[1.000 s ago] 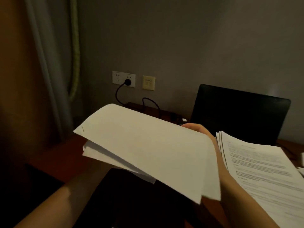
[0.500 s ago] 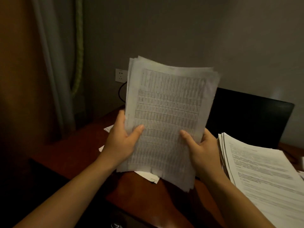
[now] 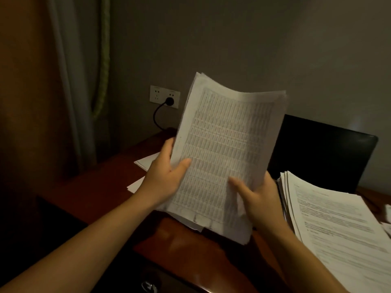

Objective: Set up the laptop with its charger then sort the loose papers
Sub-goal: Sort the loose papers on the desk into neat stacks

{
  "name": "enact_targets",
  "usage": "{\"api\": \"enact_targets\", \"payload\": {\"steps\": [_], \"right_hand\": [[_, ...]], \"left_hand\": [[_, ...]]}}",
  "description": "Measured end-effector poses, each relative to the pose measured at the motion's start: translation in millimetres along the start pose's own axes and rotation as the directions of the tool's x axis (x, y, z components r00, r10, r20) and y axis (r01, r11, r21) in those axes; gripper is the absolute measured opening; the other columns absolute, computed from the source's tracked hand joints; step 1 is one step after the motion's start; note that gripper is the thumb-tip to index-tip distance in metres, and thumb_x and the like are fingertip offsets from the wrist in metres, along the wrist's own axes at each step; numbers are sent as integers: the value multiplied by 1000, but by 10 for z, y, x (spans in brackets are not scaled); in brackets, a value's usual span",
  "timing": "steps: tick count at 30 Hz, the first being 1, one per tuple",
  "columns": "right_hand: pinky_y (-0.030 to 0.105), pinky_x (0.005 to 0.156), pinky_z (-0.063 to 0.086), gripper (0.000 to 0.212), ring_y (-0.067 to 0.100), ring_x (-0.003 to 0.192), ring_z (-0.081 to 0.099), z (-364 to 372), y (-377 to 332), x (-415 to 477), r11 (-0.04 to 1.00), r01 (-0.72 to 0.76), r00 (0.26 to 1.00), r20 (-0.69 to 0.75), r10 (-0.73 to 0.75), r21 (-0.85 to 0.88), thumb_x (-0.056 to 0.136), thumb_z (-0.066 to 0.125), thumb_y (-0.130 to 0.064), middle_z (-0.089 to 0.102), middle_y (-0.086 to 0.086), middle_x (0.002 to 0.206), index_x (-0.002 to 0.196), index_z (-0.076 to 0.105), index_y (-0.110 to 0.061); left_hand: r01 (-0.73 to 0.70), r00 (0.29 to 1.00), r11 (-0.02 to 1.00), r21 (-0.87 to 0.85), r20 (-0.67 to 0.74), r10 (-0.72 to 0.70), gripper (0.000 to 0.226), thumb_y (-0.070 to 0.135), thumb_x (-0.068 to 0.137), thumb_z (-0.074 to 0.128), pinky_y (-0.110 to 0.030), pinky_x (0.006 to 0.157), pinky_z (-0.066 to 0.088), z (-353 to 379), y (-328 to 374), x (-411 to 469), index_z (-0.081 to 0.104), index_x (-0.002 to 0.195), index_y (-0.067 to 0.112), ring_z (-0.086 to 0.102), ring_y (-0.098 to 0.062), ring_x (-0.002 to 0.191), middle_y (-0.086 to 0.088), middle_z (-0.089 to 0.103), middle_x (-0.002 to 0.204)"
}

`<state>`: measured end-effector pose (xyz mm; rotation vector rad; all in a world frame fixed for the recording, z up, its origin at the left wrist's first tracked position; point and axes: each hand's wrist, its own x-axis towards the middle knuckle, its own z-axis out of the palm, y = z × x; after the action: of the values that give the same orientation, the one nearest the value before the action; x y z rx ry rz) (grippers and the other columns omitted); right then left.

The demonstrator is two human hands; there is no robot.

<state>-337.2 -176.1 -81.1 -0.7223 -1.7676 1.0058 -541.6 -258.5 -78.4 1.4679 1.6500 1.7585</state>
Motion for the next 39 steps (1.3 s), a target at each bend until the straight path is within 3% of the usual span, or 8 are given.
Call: {"api": "enact_targets", "payload": {"steps": [5, 9, 12, 16, 19, 26, 33, 39], "right_hand": [[19, 64, 56, 28, 6, 86, 70, -465, -125, -48, 995, -22, 999, 27, 25, -98, 86, 75, -17, 72, -4, 95, 111, 62, -22], [18, 65, 57, 32, 5, 87, 70, -953, -171, -208, 981, -97, 992, 60, 109, -169, 83, 77, -13, 73, -17, 92, 108, 63, -27], [30, 76, 61, 39, 11, 96, 72, -1346, -145, -362, 967, -205, 976, 43, 213, -151, 79, 78, -18, 75, -13, 101, 115, 64, -26], [27, 66, 61, 40, 17, 95, 74, -1816, -95, -516, 943, -331, 942, -57, 329, -27, 82, 74, -10, 76, -4, 102, 118, 61, -23], [21, 54, 57, 52, 16, 85, 73, -2126, -13, -576, 914, -365, 913, -261, 314, -175, 86, 76, -17, 68, -9, 105, 128, 49, -30], [15, 51, 51, 66, 3, 81, 64, -2636, 224, -644, 793, -450, 881, -345, 322, -409, 90, 73, -22, 61, -15, 107, 147, 39, -28], [45, 97, 53, 80, 24, 124, 57, -2716, 358, -634, 685, -480, 876, -337, 345, -548, 88, 76, -23, 52, 0, 146, 153, 29, -28], [36, 101, 46, 31, 21, 122, 53, -2784, 486, -581, 427, -387, 903, -242, 356, -817, 96, 61, -41, 53, 1, 140, 124, 58, -28]], "left_hand": [[47, 995, 993, -112, 91, -37, 61, 24, 103, 54, -31, 85, 58, 253, 164, 37, 22, 143, 58, 67, -6, 110, 12, 65, 124], [107, 986, 973, -202, 145, -78, 53, 20, 103, 54, -29, 93, 56, 667, 289, -42, 37, 142, 52, 59, -5, 121, 24, 53, 134], [173, 971, 951, -256, 204, -122, 54, 20, 102, 55, -40, 90, 59, 1015, 391, -117, 36, 141, 51, 69, -10, 106, 12, 66, 124], [236, 938, 940, -246, 312, -154, 61, 16, 100, 57, -46, 90, 58, 1452, 527, -133, 33, 151, 39, 74, -12, 96, 5, 76, 106], [281, 903, 935, -219, 391, -180, 60, 13, 97, 62, -42, 86, 60, 1761, 585, -134, 41, 147, 39, 74, -11, 93, 7, 77, 104], [171, 854, 982, 77, 486, -186, 59, 14, 94, 66, -16, 65, 53, 2285, 549, -133, 46, 147, 33, 72, -7, 82, 2, 76, 91], [-17, 861, 948, 317, 486, -147, 58, 16, 94, 67, -11, 61, 44, 2424, 504, -120, 46, 147, 28, 64, -6, 79, 4, 69, 88], [-181, 894, 823, 538, 439, -91, 37, 34, 96, 63, -16, 65, 43, 2480, 360, -155, 64, 132, 28, 55, 0, 76, 16, 57, 90]]}}
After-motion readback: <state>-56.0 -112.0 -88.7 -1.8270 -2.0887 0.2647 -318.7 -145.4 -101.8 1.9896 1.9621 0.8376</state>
